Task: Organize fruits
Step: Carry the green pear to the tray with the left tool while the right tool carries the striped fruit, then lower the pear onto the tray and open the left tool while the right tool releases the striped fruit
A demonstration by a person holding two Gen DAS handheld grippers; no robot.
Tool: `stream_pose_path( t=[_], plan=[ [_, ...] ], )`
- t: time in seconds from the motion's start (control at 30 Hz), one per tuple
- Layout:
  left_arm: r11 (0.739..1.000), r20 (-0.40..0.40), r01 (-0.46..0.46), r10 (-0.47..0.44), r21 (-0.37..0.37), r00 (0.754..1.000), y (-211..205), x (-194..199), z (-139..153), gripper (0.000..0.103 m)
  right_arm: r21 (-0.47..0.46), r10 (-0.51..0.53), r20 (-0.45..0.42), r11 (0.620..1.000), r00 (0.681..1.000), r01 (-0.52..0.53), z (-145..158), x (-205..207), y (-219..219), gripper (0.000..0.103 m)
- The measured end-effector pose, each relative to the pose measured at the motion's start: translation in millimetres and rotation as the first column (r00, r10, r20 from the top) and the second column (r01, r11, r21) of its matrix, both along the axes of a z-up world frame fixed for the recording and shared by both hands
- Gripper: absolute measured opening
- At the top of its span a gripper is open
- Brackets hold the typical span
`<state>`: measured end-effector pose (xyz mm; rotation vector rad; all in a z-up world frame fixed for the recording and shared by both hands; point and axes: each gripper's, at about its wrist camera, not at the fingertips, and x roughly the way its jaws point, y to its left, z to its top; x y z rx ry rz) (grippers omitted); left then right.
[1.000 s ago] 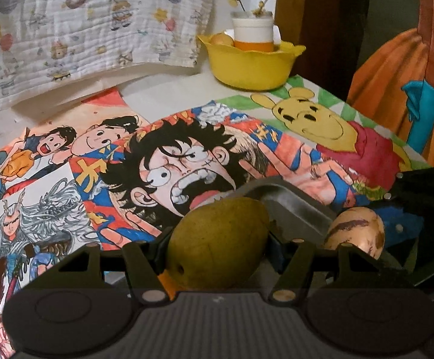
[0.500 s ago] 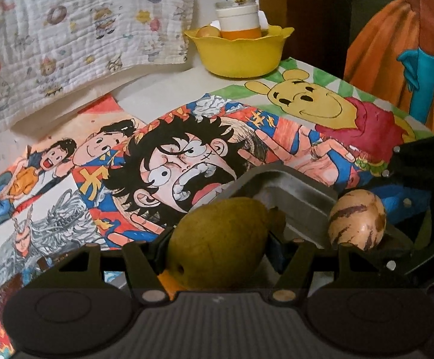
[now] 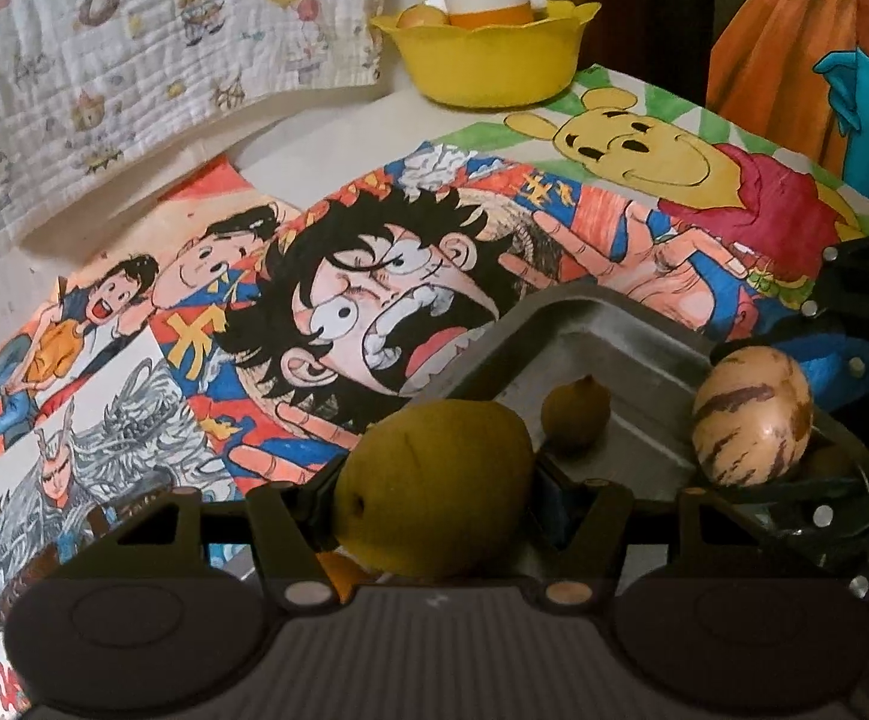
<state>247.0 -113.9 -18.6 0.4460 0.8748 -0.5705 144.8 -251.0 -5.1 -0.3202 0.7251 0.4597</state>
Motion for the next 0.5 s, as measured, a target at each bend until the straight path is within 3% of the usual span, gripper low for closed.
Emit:
stream_pose_path(
  t=[0.5],
  plan=[
    [1.000,-0.001,-0.001,0.001,-0.004,1.000,5.0,-0.8,1.0,0.063,-0.011,0.020,-0.014,1.000,1.000,-0.020,-2.7,2.9,4.2,0.055]
  ],
)
